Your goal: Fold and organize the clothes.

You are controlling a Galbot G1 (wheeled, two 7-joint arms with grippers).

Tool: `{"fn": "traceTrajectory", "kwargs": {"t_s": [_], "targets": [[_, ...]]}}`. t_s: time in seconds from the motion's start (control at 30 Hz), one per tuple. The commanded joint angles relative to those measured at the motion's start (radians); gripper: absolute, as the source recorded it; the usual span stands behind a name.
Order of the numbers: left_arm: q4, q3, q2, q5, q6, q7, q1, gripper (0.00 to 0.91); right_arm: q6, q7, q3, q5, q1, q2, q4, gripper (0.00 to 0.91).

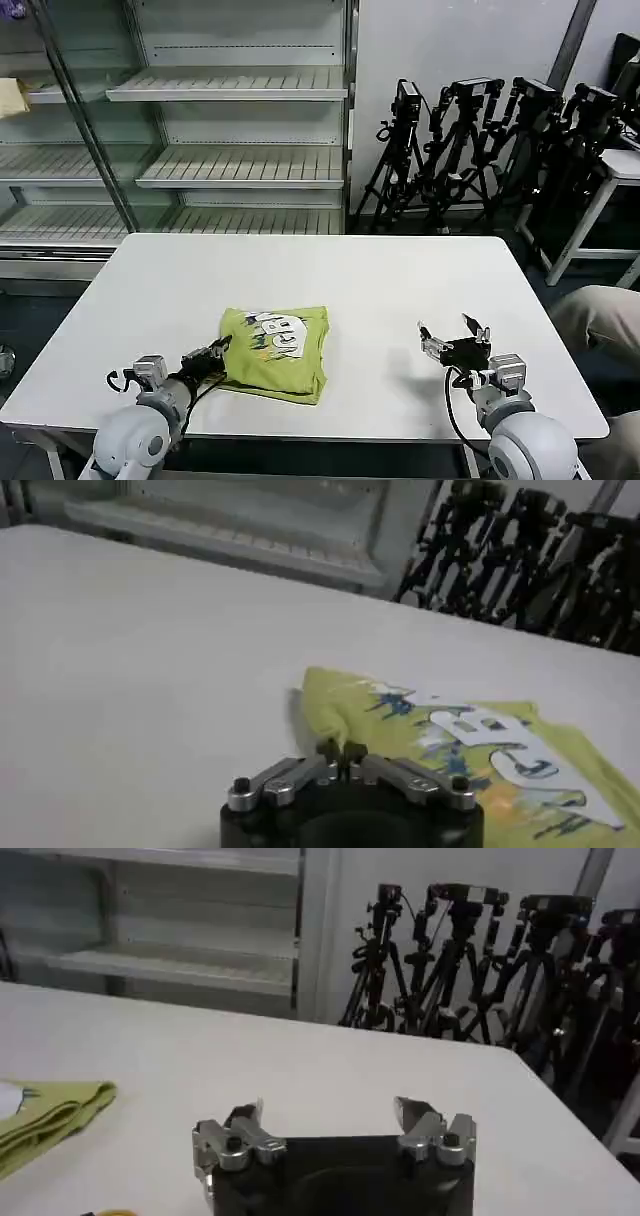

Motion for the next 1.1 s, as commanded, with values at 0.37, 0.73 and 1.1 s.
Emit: {"fn": "traceTrajectory", "kwargs": {"t_s": [0.37, 0.73, 1.1], "targets": [[0.099, -0.52, 0.273, 0.113, 0.014, 0.112, 0.04, 0.0, 0.0, -0.001, -0.016, 0.0, 0.024, 0.006, -0.006, 0.907], [-0.205, -0.401, 0.171, 0.318, -0.027, 0.185, 0.045, 0.0, 0.0, -0.001, 0.0, 0.002, 0.019, -0.004, 0.001, 0.907], [-0.339, 0.39, -0.046, 0.556, -0.026, 0.123, 0.01, 0.0, 0.0, -0.001, 0.055, 0.003, -0.016, -0.016, 0.024, 0.907]]}}
